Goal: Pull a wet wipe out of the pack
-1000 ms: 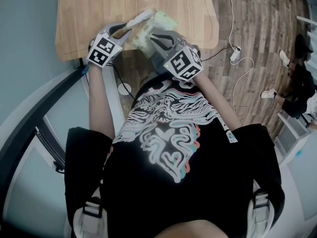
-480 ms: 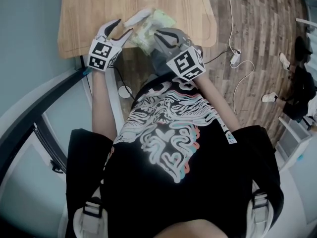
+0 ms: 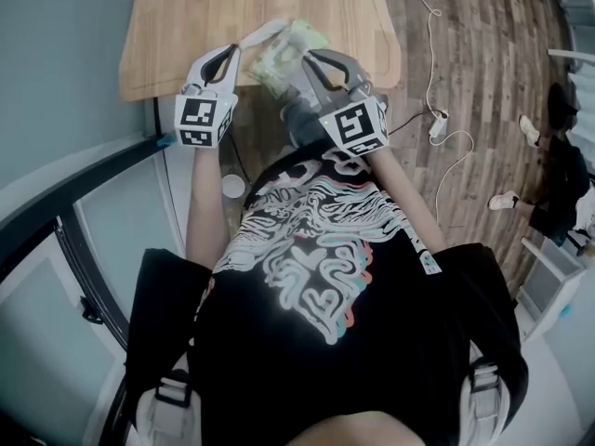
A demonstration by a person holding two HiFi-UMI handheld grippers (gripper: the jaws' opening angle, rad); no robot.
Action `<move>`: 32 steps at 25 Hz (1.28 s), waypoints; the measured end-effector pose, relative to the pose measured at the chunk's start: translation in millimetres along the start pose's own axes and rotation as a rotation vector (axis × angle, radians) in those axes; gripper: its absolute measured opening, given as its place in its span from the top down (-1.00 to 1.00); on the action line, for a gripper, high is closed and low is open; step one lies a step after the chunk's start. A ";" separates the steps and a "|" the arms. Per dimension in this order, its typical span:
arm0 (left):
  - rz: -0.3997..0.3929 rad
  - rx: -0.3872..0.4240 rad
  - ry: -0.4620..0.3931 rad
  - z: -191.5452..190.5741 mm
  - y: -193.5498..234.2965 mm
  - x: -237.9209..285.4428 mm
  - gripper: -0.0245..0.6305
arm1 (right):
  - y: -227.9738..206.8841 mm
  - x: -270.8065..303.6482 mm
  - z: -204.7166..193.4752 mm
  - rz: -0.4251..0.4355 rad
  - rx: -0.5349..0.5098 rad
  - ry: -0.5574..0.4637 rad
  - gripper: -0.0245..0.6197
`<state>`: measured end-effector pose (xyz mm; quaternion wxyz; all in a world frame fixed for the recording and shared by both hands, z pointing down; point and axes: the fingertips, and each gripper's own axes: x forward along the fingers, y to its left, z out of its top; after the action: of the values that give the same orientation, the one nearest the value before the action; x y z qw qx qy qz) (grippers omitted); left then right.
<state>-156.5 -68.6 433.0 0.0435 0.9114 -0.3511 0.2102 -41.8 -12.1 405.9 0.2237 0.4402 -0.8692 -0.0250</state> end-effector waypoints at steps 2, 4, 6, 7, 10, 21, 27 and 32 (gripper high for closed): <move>-0.007 -0.195 -0.063 10.5 -3.8 -10.1 0.96 | 1.7 -9.0 7.5 -0.022 0.006 -0.021 0.82; -0.009 -0.314 -0.121 24.6 -9.4 -18.9 0.96 | 2.0 -16.3 15.7 -0.038 0.021 -0.052 0.82; 0.019 -0.303 -0.145 37.3 -15.7 -27.2 0.96 | 2.2 -22.6 21.9 -0.046 0.026 -0.065 0.82; 0.047 -0.266 -0.145 42.3 -17.3 -31.1 0.96 | 2.1 -25.1 25.1 -0.049 0.027 -0.070 0.82; 0.147 -0.150 -0.130 53.6 -18.2 -39.6 0.96 | -4.2 -32.8 36.5 -0.063 0.037 -0.092 0.82; 0.316 -0.128 -0.144 85.3 -45.8 -49.1 0.96 | -36.1 -49.6 60.0 0.020 0.033 -0.192 0.92; 0.394 -0.149 -0.131 92.9 -59.1 -61.5 0.96 | -50.9 -64.2 58.8 0.051 0.098 -0.218 0.93; 0.386 -0.221 -0.158 96.9 -70.0 -66.0 0.96 | -50.0 -74.6 54.3 0.078 0.103 -0.224 0.93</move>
<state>-120.1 2.9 322.5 0.0743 0.8307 -0.5420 0.1031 11.8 6.9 317.7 0.1034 0.4114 -0.9054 -0.0205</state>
